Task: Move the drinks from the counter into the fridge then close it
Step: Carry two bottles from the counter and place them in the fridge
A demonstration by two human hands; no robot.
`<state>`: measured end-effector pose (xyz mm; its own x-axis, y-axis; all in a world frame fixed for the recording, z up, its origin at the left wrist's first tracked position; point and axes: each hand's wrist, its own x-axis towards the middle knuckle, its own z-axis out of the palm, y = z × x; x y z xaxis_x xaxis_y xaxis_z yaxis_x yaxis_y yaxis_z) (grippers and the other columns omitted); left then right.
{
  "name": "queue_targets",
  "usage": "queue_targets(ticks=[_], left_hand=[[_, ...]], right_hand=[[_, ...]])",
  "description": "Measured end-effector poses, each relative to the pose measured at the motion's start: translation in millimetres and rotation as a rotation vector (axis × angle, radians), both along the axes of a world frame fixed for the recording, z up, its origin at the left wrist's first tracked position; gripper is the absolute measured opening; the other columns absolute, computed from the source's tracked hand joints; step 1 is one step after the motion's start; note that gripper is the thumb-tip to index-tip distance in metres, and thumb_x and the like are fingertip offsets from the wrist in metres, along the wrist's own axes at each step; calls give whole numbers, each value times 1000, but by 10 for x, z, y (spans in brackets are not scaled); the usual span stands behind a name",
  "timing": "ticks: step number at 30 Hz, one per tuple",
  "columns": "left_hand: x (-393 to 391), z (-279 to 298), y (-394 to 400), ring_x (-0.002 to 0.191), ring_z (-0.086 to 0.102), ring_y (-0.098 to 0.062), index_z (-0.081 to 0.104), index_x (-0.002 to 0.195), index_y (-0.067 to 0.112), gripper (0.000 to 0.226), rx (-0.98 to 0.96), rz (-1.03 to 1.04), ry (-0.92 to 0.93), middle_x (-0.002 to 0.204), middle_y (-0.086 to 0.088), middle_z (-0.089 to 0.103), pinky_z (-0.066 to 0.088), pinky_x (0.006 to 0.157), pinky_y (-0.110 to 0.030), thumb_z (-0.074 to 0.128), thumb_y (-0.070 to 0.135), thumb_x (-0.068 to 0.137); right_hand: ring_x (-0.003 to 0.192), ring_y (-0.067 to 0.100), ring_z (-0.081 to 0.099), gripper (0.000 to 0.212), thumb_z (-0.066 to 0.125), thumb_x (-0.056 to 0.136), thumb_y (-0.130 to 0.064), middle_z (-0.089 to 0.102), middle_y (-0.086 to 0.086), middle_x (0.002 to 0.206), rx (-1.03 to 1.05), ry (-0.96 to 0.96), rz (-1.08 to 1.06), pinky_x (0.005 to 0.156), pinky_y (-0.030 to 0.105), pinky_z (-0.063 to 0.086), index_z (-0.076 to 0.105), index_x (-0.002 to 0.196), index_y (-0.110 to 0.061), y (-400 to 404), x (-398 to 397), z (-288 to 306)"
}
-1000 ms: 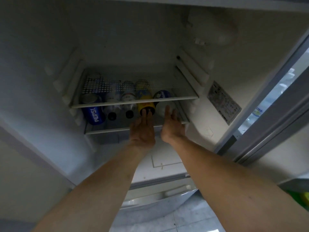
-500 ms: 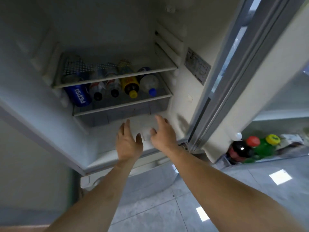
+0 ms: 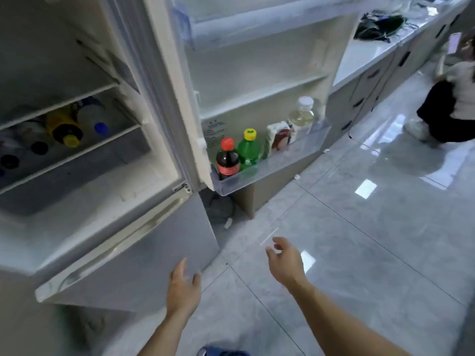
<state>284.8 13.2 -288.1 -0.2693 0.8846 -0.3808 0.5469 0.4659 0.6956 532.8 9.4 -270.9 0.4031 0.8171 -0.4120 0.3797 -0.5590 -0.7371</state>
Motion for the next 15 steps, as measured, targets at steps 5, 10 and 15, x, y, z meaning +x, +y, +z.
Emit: queue_targets(ticks=[5,10,15], left_hand=[[219,-319,-553,121,58,-25,48,140,15,53,-279,-236,27,136,-12,58,42,101,-34,65,21,91],[240,-536,-690,118,61,-29,51,138,10,55,-429,-322,106,137,-12,58,46,94,-34,70,26,88],[287,-787,-541,117,58,-35,55,135,10,55,-542,-319,160,138,-14,54,54,92,-47,70,30,86]], right_hand=[[114,29,62,39,61,96,-25,66,12,126,-165,12,-304,99,39,48,58,132,-10,-1136,1030,-281],[110,31,63,43,64,94,-24,64,17,127,-283,90,-543,97,44,51,58,133,-6,-2035,1468,-508],[100,31,64,43,67,92,-28,65,13,118,-320,173,-761,92,47,55,60,129,-8,-2528,1567,-653]])
